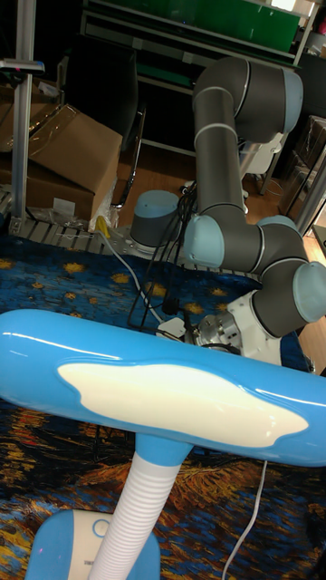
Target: Plug in the power cord of the desk lamp, turn on the socket, and light up the desk lamp
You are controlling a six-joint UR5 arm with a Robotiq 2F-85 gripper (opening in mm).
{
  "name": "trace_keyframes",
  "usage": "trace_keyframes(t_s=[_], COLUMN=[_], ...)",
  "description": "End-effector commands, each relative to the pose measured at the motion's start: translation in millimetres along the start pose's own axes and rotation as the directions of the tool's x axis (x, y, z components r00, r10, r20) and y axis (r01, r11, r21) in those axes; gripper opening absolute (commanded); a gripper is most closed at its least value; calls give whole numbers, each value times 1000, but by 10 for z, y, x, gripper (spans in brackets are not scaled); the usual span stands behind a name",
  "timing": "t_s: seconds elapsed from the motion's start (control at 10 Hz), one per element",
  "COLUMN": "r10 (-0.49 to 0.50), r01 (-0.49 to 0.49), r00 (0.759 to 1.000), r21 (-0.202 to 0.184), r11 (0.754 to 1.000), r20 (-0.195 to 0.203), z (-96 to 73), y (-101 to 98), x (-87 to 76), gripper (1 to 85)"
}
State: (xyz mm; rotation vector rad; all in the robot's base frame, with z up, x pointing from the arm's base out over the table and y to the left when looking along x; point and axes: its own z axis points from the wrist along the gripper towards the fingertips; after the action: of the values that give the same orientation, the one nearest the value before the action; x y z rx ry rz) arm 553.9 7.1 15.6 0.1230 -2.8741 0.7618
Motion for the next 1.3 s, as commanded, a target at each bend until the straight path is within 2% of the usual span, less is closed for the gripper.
trace_keyframes(t_s=[0.0,0.1,0.2,0.3,0.7,0.9,1.2], r10=[54,58,59,58,74,82,103], r01=[-55,-59,-59,-58,-75,-82,-104], r00=[998,998,998,998,997,996,994], r21=[-53,-46,-3,9,-10,-3,-13], r11=[997,997,998,998,997,997,995], r20=[-18,-24,-23,-18,-26,-34,-49], z=[-16,-23,-29,-35,-27,-21,6], y=[126,104,-20,-70,-18,-46,3], x=[30,51,71,67,81,106,116], gripper=[360,347,330,323,323,310,303])
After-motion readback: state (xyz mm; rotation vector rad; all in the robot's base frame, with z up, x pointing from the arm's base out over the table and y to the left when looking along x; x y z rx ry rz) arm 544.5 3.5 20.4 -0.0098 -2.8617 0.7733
